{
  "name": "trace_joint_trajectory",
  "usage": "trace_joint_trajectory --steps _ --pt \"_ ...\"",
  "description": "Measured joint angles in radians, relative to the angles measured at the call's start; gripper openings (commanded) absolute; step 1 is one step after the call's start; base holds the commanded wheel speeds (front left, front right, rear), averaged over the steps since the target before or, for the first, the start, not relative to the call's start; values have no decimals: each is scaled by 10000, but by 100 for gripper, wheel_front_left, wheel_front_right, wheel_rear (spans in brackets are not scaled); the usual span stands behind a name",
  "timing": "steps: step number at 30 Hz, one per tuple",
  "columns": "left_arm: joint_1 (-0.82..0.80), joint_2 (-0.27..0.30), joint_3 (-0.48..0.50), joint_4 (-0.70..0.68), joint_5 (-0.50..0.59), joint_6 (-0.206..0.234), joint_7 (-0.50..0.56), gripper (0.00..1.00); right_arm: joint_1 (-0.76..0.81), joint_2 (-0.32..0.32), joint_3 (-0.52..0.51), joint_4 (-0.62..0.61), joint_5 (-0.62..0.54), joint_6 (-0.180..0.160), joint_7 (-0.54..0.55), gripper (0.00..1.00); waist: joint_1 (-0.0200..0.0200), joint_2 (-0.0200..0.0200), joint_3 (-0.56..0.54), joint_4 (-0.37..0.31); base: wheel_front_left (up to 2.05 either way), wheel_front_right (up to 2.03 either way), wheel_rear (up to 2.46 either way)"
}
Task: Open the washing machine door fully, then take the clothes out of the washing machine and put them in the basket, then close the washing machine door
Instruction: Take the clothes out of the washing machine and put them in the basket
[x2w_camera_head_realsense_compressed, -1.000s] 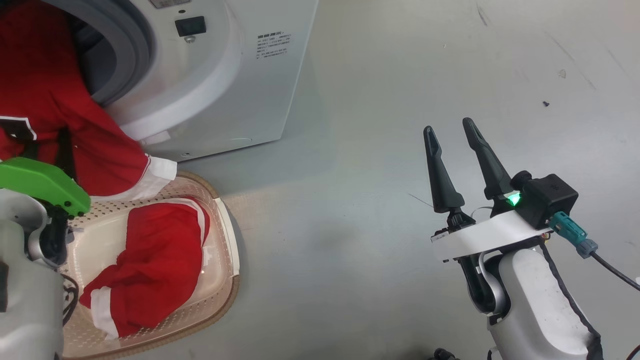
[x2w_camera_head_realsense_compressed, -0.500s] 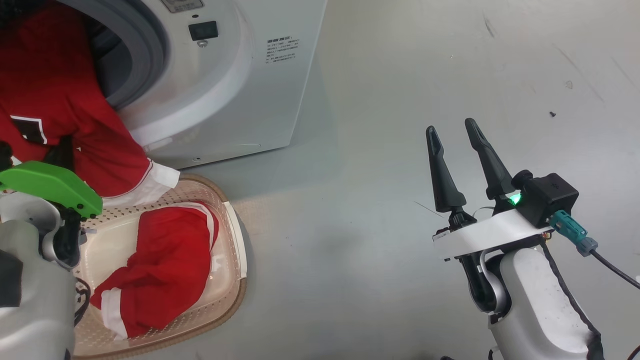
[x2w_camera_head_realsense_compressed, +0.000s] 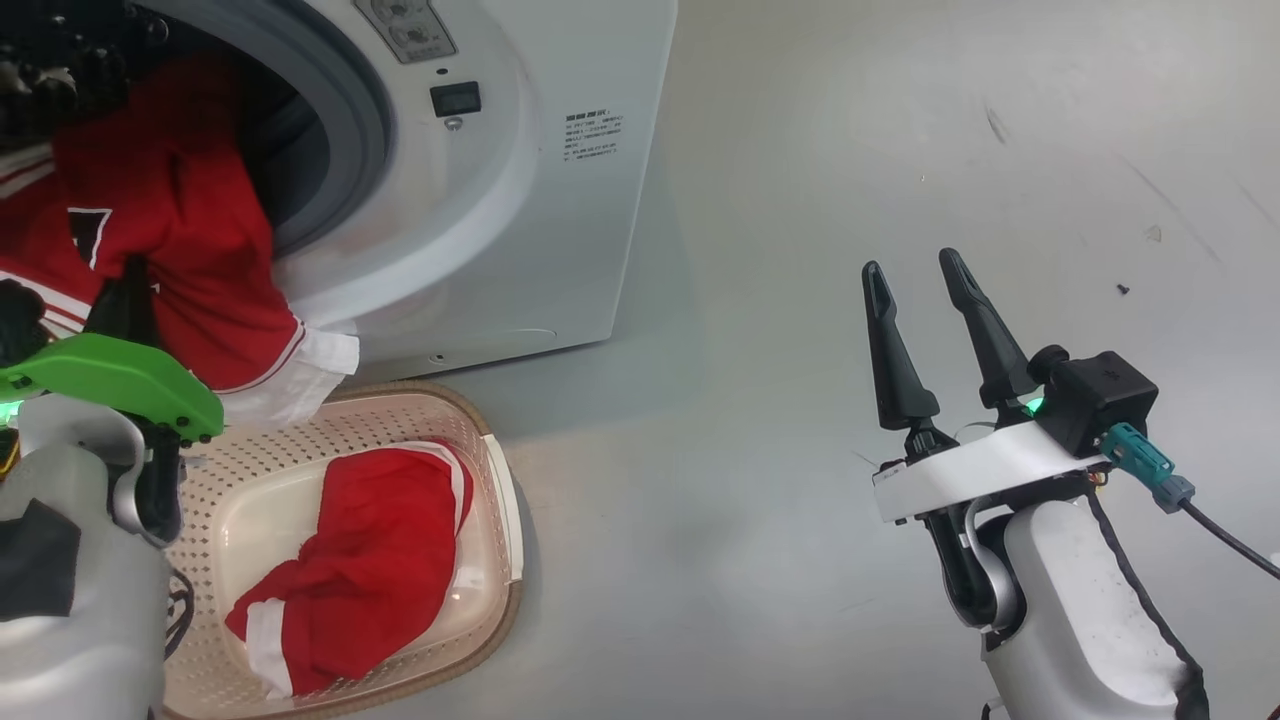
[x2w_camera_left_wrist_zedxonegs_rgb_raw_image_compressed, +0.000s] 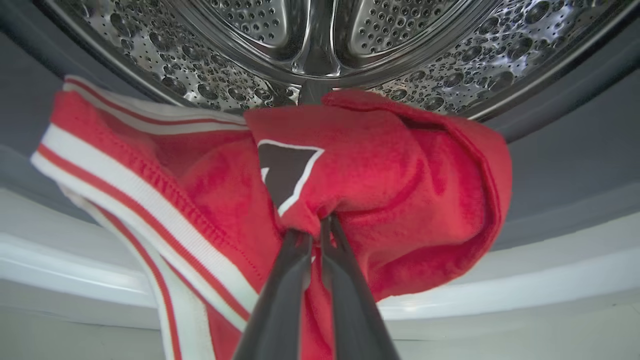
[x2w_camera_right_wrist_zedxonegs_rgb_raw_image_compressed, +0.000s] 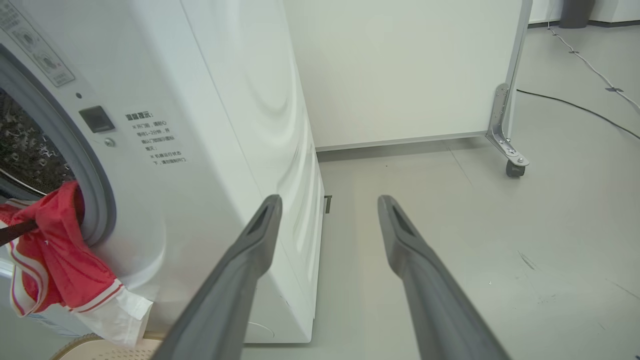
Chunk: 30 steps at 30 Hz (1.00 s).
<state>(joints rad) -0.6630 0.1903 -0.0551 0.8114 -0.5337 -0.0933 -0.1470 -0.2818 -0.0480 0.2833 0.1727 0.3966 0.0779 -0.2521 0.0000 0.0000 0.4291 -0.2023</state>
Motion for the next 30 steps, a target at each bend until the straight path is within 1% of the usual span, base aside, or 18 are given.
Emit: trace_joint_trajectory --steps 8,14,17,30 --pt "393 -73 -435 -4 278 -92 -577 0 122 -2 -115 201 0 29 0 100 0 0 -697 320 0 0 0" --pt "629 -142 -569 -132 345 -136 -790 0 390 -6 -144 314 0 35 0 100 0 0 -1136 551 0 0 0" --pt "794 -142 -635 -238 516 -180 -848 0 474 -6 -146 380 0 90 0 100 0 0 -1391 687 0 0 0" --pt "1489 -138 -577 -1636 817 -196 -1020 0 880 -6 -236 523 -8 136 0 100 0 0 -2281 1195 0 0 0"
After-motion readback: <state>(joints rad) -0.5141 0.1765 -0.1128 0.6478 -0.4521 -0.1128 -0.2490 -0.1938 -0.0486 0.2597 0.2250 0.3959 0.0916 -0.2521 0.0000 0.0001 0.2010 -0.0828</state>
